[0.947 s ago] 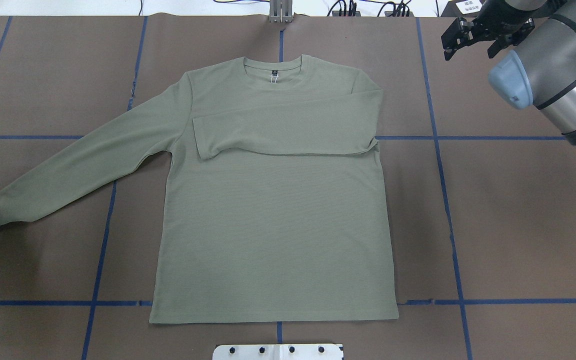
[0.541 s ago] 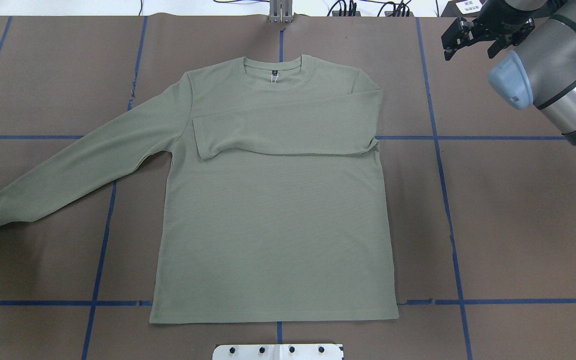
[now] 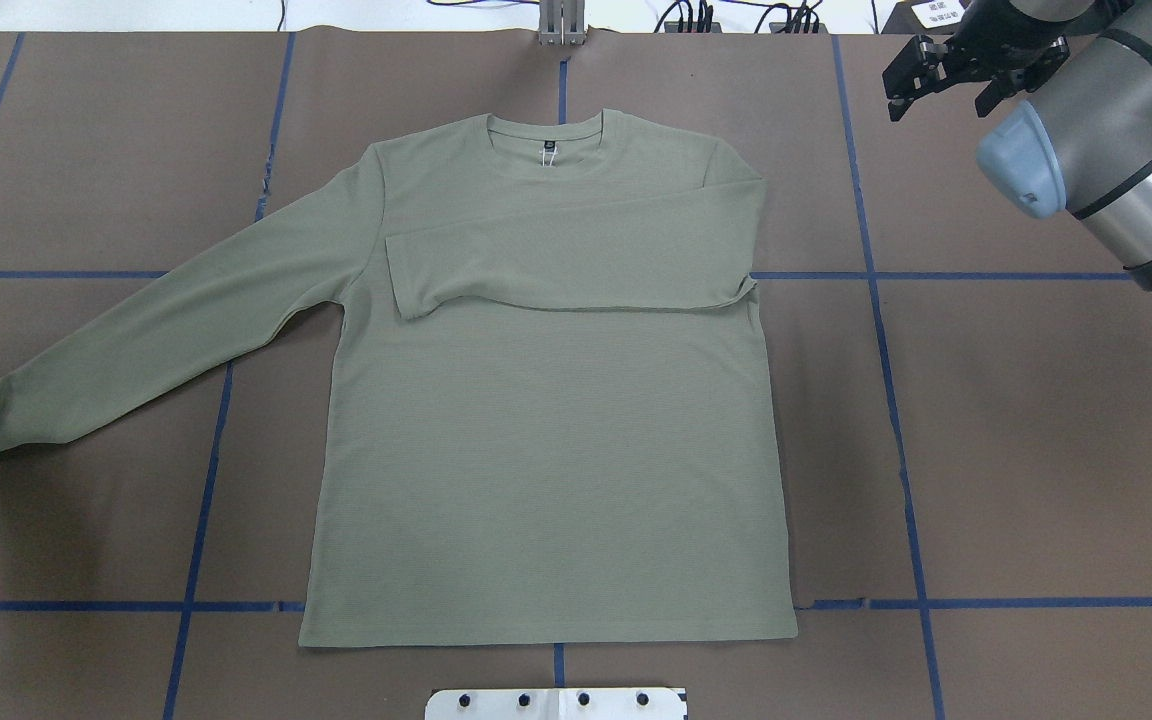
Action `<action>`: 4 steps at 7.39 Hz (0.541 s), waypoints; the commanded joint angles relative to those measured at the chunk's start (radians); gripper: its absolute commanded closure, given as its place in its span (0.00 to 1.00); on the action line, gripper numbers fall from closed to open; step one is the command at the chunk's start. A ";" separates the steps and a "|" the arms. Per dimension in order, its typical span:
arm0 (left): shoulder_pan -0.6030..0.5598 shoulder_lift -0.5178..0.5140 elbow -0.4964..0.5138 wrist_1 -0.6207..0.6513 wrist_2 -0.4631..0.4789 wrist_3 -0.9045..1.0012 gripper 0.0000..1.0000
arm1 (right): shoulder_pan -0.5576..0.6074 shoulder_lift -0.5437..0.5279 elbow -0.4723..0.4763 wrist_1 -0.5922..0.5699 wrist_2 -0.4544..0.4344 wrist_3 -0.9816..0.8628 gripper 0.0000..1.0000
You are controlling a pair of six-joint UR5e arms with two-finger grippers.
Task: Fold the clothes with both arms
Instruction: 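Lower the left gripper onto the other sleeve cuff and grasp it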
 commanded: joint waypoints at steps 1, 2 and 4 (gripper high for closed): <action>-0.012 -0.008 -0.138 0.116 -0.090 -0.006 1.00 | 0.000 0.000 0.000 0.000 0.001 0.000 0.00; -0.014 -0.017 -0.261 0.307 -0.091 -0.006 1.00 | 0.000 0.000 0.000 0.000 0.001 0.000 0.00; -0.011 -0.172 -0.477 0.771 -0.080 -0.006 1.00 | 0.000 -0.002 0.000 0.000 -0.001 0.000 0.00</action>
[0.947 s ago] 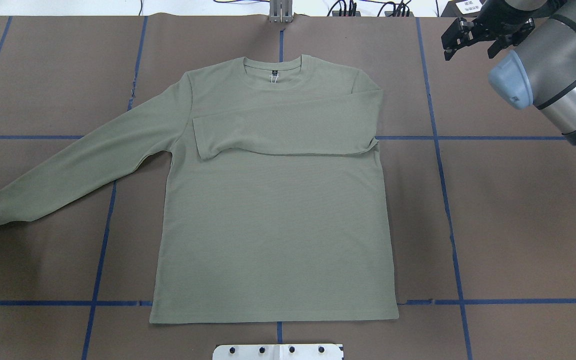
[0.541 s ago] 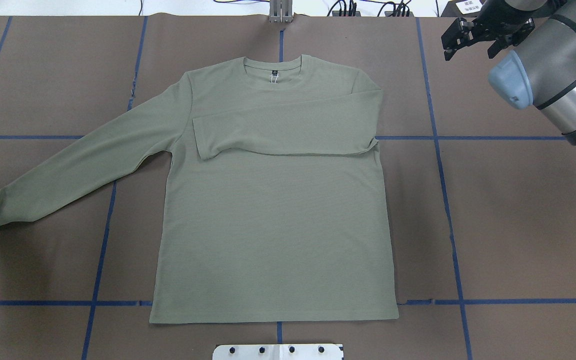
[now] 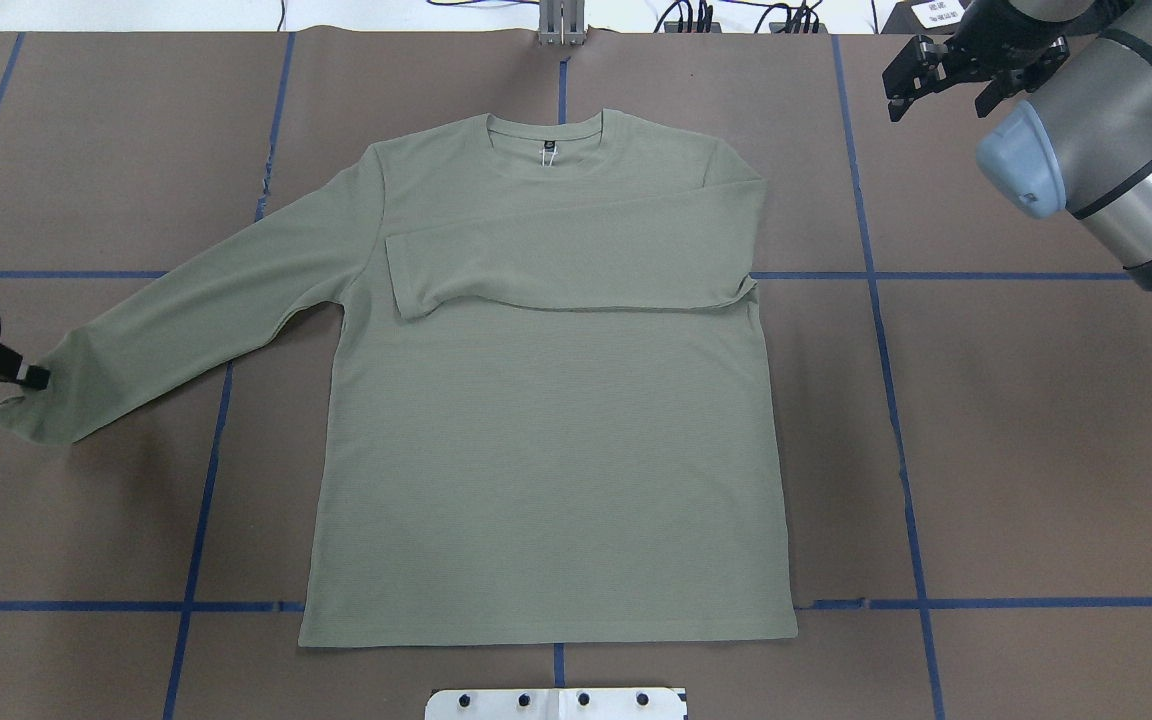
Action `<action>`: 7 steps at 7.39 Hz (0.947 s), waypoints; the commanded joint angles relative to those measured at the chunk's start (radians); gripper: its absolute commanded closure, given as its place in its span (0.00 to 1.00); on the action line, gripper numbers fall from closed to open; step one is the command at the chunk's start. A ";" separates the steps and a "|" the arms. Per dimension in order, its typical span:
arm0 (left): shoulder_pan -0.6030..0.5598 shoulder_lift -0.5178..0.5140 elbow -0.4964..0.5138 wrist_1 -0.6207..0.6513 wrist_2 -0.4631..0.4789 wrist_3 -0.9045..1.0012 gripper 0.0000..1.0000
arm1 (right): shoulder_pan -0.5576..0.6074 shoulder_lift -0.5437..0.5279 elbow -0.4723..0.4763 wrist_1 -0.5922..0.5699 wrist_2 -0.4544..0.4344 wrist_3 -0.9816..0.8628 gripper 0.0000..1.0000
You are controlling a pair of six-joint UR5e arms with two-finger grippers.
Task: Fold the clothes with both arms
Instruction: 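Carry the sleeve with the left gripper across the shirt body and release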
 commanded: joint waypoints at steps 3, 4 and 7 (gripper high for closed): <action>0.059 -0.671 -0.103 0.980 0.152 -0.050 1.00 | 0.009 -0.003 -0.002 0.000 0.001 -0.002 0.00; 0.065 -0.814 0.010 0.988 0.151 -0.140 1.00 | 0.023 -0.012 -0.002 -0.002 0.007 -0.003 0.00; 0.174 -1.166 0.456 0.756 0.157 -0.378 1.00 | 0.110 -0.076 -0.003 -0.009 0.015 -0.167 0.00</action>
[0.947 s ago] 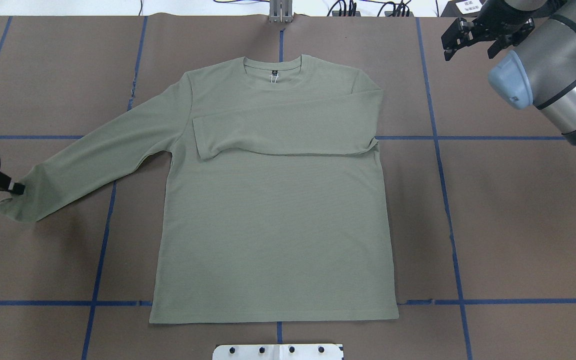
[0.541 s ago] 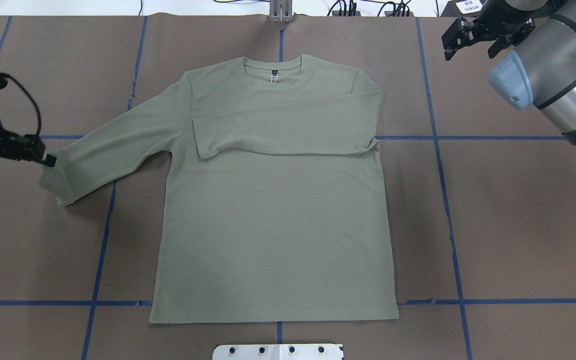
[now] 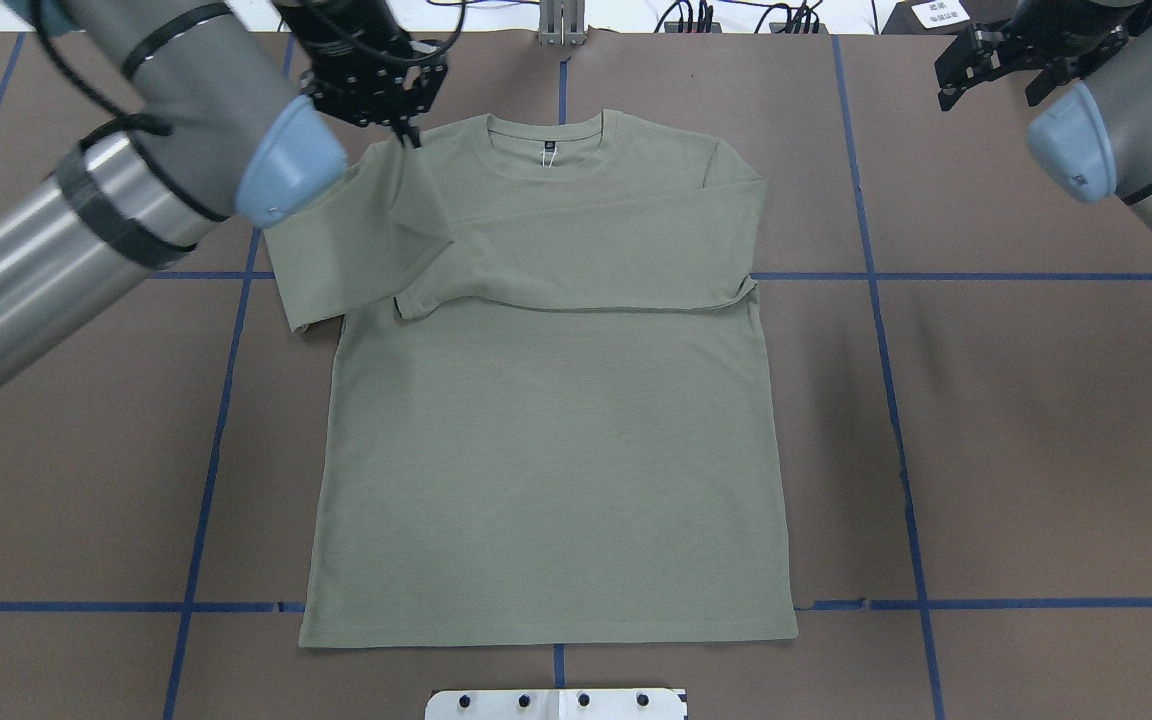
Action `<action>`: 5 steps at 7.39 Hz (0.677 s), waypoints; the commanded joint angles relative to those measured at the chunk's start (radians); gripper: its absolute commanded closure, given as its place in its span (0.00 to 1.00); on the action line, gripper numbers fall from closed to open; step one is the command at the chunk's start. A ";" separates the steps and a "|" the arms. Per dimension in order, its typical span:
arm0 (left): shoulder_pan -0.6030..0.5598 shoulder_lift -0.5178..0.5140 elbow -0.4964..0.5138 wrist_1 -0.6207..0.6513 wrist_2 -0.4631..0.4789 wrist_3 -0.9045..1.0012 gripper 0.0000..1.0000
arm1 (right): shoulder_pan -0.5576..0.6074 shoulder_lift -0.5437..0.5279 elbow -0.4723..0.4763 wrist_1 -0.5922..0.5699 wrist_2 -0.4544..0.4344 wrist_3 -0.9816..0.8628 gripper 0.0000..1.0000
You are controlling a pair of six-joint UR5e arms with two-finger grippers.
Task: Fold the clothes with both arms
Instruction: 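Carry the sleeve with the left gripper across the shirt body and release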
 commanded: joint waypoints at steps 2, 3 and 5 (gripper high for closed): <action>0.157 -0.170 0.323 -0.353 0.066 -0.227 1.00 | 0.080 -0.079 -0.005 0.005 0.052 -0.165 0.00; 0.197 -0.196 0.382 -0.415 0.071 -0.250 1.00 | 0.095 -0.082 -0.005 0.002 0.074 -0.178 0.00; 0.275 -0.223 0.485 -0.561 0.184 -0.301 1.00 | 0.097 -0.105 -0.006 0.010 0.074 -0.178 0.00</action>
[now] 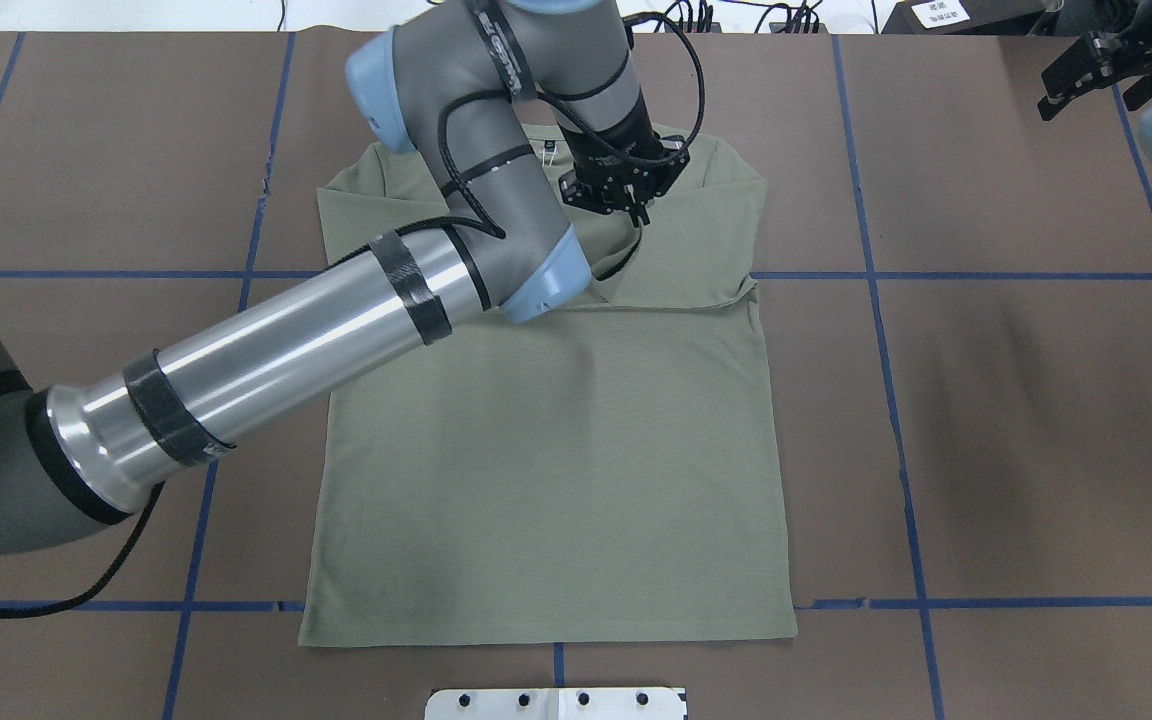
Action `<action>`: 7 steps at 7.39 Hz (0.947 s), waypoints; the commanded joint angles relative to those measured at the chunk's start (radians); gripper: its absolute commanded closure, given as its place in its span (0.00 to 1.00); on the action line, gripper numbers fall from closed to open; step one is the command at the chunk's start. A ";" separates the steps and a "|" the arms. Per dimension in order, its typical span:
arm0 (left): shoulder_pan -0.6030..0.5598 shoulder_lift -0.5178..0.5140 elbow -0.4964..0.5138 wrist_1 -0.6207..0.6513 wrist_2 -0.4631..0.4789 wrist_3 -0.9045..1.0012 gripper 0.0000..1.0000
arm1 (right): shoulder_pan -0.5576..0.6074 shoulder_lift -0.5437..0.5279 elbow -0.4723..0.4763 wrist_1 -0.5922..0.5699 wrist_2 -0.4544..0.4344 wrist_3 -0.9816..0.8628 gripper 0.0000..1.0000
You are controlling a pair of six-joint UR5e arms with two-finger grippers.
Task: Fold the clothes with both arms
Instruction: 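Carry the sleeve with the left gripper across the shirt body and release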
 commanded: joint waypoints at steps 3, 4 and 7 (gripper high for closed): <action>0.094 -0.071 0.173 -0.231 0.134 -0.163 0.81 | 0.003 -0.013 -0.001 0.004 0.001 -0.005 0.00; 0.113 -0.073 0.187 -0.260 0.215 -0.174 0.03 | 0.003 -0.012 -0.001 0.005 0.001 -0.005 0.00; 0.107 -0.063 0.175 -0.253 0.219 -0.083 0.00 | -0.013 -0.004 -0.001 0.008 -0.002 0.012 0.00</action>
